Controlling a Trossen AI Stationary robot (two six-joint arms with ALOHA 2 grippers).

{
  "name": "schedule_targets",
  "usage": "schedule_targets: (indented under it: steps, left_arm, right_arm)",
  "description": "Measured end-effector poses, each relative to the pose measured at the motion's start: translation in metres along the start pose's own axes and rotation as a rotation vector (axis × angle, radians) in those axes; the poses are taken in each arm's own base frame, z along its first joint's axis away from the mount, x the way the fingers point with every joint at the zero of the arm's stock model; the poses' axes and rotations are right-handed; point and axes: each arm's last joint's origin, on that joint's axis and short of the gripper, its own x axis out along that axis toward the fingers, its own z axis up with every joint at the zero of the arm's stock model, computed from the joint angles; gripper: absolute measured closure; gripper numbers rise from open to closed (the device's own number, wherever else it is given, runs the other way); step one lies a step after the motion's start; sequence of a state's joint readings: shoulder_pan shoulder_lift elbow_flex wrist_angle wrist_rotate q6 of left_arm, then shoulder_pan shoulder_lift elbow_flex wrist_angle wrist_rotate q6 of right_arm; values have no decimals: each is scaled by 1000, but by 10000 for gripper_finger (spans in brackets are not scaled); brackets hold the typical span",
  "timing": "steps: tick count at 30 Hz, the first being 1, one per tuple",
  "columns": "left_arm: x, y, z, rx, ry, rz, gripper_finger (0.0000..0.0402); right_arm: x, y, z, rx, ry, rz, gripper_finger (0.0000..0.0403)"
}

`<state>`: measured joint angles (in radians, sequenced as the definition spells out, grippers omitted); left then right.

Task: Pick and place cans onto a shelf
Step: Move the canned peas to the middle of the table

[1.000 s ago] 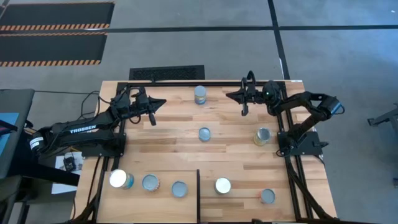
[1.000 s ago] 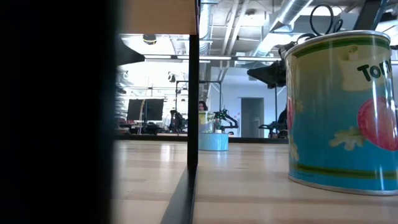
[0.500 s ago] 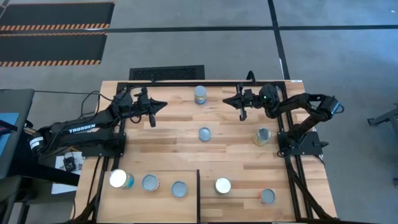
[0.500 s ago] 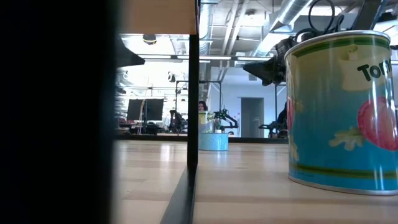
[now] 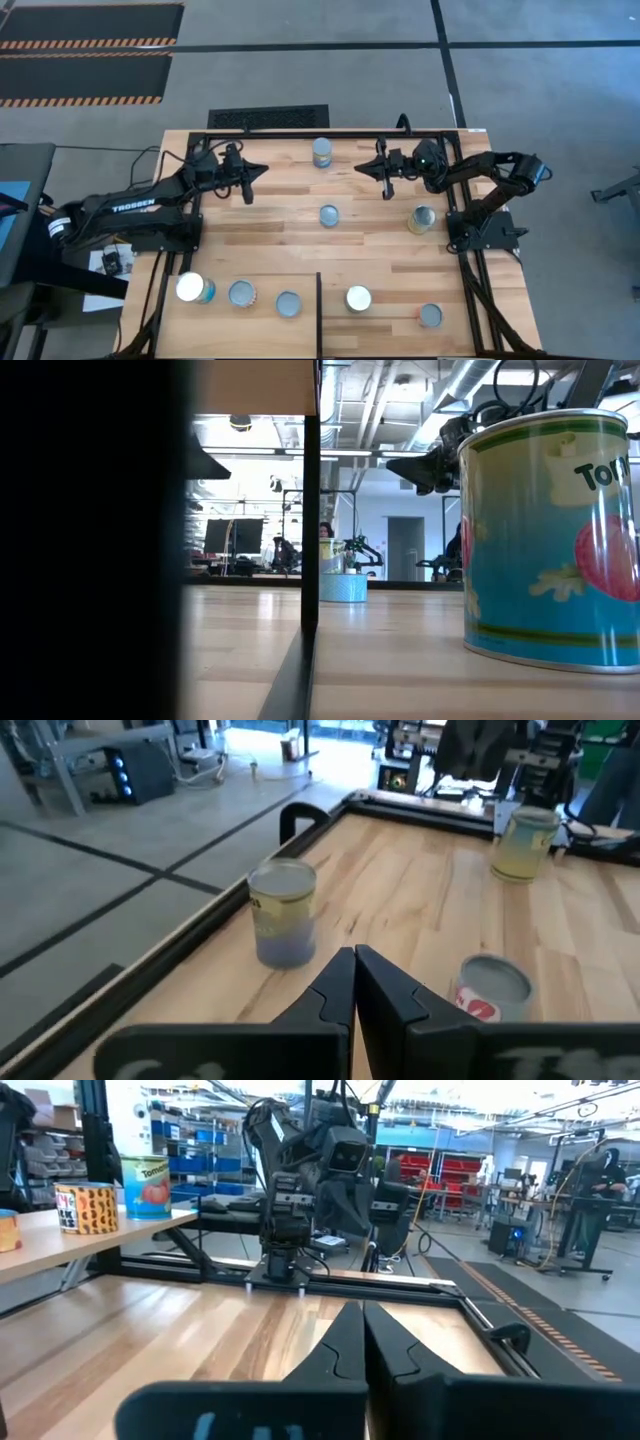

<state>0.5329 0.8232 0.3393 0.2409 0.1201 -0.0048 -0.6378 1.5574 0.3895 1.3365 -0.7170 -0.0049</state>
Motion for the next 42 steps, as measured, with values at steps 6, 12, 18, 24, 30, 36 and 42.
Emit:
schedule_targets:
  steps: [6, 12, 18, 24, 30, 36, 42]
  left_arm:
    - [9, -4, 5, -1, 43, 6, 401]
    - [23, -9, 20, 58, 80, -13, 401]
    - [27, -10, 17, 70, 122, -18, 402]
    - [26, -9, 12, 78, 170, 20, 401]
    - [26, -9, 11, 90, 181, 2, 401]
    - [24, -9, 5, 56, 247, 4, 402]
    - [24, -11, 2, 57, 275, 11, 401]
  right_arm:
    - [5, -11, 7, -41, -7, -17, 399]
    - [19, -20, 9, -49, 60, 0, 399]
    - [38, -24, 11, -6, 172, -3, 399]
    - [61, -21, 11, -31, 392, -87, 399]
    - [79, -17, 22, -75, 503, -83, 392]
    - [79, -26, 23, -68, 397, 99, 394]
    - [90, -47, 3, -27, 429, 81, 394]
